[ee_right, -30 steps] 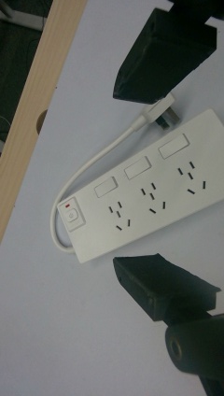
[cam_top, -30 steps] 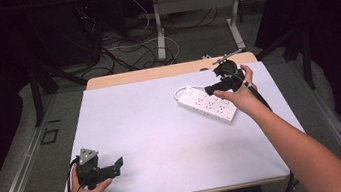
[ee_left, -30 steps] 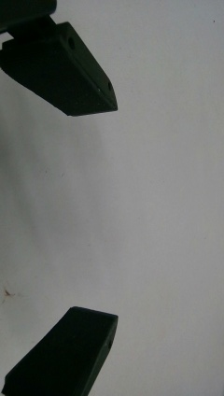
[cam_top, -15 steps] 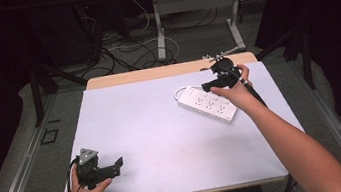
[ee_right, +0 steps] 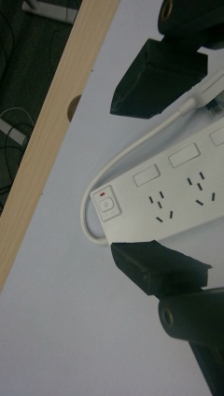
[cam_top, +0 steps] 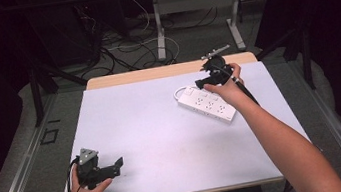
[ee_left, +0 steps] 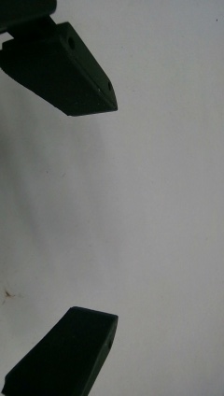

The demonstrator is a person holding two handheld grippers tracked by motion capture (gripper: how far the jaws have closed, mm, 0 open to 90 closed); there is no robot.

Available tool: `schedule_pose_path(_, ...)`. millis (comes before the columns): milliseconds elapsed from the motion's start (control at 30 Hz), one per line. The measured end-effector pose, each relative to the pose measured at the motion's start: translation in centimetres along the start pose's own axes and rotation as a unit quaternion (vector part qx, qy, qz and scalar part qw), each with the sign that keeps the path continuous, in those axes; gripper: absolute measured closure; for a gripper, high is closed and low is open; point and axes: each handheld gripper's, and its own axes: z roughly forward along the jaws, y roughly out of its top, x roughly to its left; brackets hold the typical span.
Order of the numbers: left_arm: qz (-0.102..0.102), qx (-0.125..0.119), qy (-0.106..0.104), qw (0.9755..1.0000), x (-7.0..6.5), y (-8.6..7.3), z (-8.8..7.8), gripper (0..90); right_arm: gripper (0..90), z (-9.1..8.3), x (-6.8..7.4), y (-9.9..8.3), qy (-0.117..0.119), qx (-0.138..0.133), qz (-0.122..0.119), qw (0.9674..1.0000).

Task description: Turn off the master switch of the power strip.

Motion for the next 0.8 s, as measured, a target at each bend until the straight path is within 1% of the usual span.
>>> schedule_pose_path(33, 0.0, 0.0, 0.0, 1.0, 0.0, 0.0, 0.0, 1.4, 28.8, 0.1, 0.0, 0.1, 0.0, 0.002, -0.001, 1.0)
schedule_pose_path(167, -0.001, 0.0, 0.0, 1.0, 0.0, 0.0, 0.0, 1.4, 29.5, 0.6, 0.3, 0.4, -0.001, -0.007, 0.004, 1.0)
schedule_pose_path(267, 0.001, 0.001, 0.0, 1.0, 0.0, 0.0, 0.0, 1.4, 31.4, 1.0, 0.5, 0.6, -0.007, -0.008, -0.001, 0.9999)
schedule_pose_path(300, 0.001, 0.001, 0.0, 1.0, 0.0, 0.0, 0.0, 1.4, 32.9, 1.0, 0.6, 0.7, -0.01, -0.007, 0.002, 0.9999)
schedule_pose_path(333, 0.002, 0.001, 0.0, 1.0, 0.0, 0.0, 0.0, 1.4, 34.3, 1.1, 0.6, 0.9, -0.01, -0.008, -0.002, 0.9999)
schedule_pose_path(367, 0.001, 0.001, 0.0, 1.0, 0.0, 0.0, 0.0, 1.4, 34.4, 1.1, 0.6, 1.0, -0.009, -0.006, 0.005, 0.9999)
schedule_pose_path(400, 0.001, -0.001, 0.0, 1.0, 0.0, 0.0, 0.0, 1.4, 34.4, 1.2, 0.6, 1.1, -0.009, -0.007, 0.001, 0.9999)
schedule_pose_path(500, 0.0, -0.001, 0.0, 1.0, 0.0, 0.0, 0.0, 1.4, 35.7, 1.4, 0.7, 1.4, -0.008, -0.008, 0.005, 0.9999)
schedule_pose_path(533, -0.001, -0.001, 0.0, 1.0, 0.0, 0.0, 0.0, 1.4, 36.1, 1.5, 0.6, 1.5, -0.007, -0.009, 0.001, 0.9999)
schedule_pose_path(600, -0.001, 0.0, 0.0, 1.0, 0.0, 0.0, 0.0, 1.5, 36.4, 1.7, 0.7, 1.5, -0.002, -0.009, 0.003, 1.0)
schedule_pose_path(667, -0.001, 0.0, 0.0, 1.0, 0.0, 0.0, 0.0, 1.5, 36.5, 2.0, 0.7, 1.5, 0.001, -0.007, 0.004, 1.0)
schedule_pose_path(700, 0.0, 0.0, 0.0, 1.0, 0.0, 0.0, 0.0, 1.5, 36.5, 2.2, 0.5, 1.5, -0.001, -0.007, -0.001, 1.0)
schedule_pose_path(767, 0.0, 0.001, 0.0, 1.0, 0.0, 0.0, -0.1, 1.4, 36.7, 2.5, 0.3, 1.4, -0.004, 0.0, 0.003, 1.0)
schedule_pose_path(800, 0.001, 0.001, 0.0, 1.0, 0.0, 0.0, -0.1, 1.4, 36.7, 2.6, 0.2, 1.4, -0.005, 0.003, 0.009, 0.9999)
